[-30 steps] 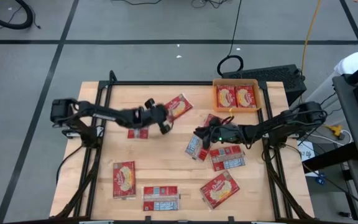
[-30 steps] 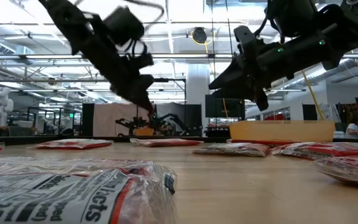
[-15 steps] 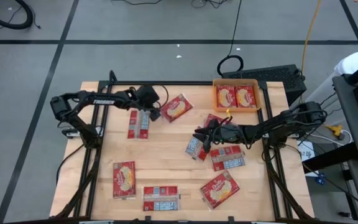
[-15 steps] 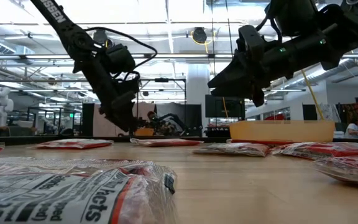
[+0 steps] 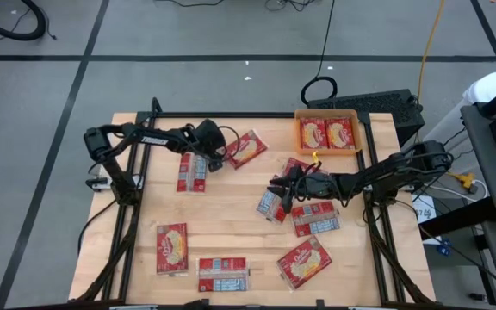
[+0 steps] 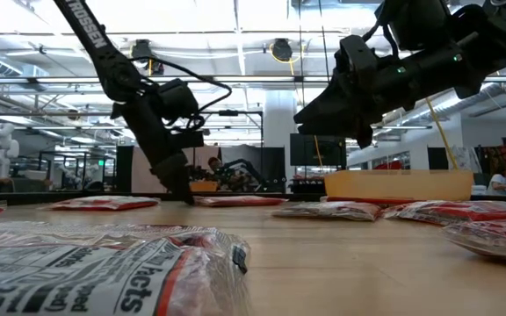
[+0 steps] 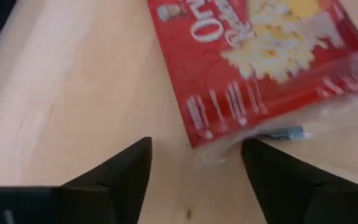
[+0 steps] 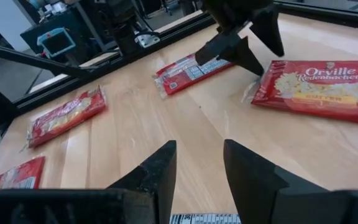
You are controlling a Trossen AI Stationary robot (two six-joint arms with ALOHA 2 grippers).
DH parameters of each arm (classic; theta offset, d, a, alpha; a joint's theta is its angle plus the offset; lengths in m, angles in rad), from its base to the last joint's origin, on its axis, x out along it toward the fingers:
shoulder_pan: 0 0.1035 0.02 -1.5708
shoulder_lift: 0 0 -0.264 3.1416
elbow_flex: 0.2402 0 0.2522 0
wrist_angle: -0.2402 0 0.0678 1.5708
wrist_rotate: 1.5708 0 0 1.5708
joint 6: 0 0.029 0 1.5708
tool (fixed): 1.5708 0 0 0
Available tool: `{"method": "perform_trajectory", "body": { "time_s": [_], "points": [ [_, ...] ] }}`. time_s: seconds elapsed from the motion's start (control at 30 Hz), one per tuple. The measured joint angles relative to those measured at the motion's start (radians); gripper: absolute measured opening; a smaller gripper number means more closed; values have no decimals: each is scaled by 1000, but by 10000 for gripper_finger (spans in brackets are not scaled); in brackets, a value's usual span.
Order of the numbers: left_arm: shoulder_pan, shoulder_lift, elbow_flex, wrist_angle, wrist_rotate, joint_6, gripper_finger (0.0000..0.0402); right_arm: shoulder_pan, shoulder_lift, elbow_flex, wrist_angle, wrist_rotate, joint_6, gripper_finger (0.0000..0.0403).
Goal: Sort popcorn bags into baskets
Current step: Put the red popcorn bag into the orange bin
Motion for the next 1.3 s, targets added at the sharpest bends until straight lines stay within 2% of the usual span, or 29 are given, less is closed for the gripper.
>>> {"method": "perform_trajectory", "body": {
  "time_s": [0.07,0.17,0.33,0.4,0.5,0.57,0.7,0.77,0.87,0.97,1.07,1.2,1.3],
  "points": [
    [2,19,0,17,39,44,233,0,0,0,0,1,-1,128],
    [0,36,1,42,72,91,184,0,0,0,0,1,-6,128],
    [-3,36,-2,79,97,120,45,0,0,0,0,5,-1,128],
    [-4,28,-4,86,88,125,14,0,0,0,0,5,4,128],
    [-16,-1,-5,97,45,147,9,0,0,0,0,4,7,128],
    [-45,-39,-5,115,-35,164,4,0,0,7,-8,4,-5,128],
    [-132,-133,-4,109,-181,339,3,-7,0,63,-54,2,-66,128],
    [-182,-180,-4,111,-217,428,3,-19,0,129,-147,0,-105,130],
    [-248,-233,-4,112,-242,502,2,-48,0,264,-395,0,-210,141],
    [-312,-269,-4,113,-265,554,2,-81,0,387,-613,0,-331,161],
    [-378,-293,-4,114,-288,609,1,-122,-8,455,-748,-2,-453,188],
    [-448,-298,-4,114,-297,675,1,-213,-15,490,-785,-136,-573,229],
    [-487,-298,-4,113,-317,699,1,-296,-11,490,-795,-314,-616,254]
  ]
}}
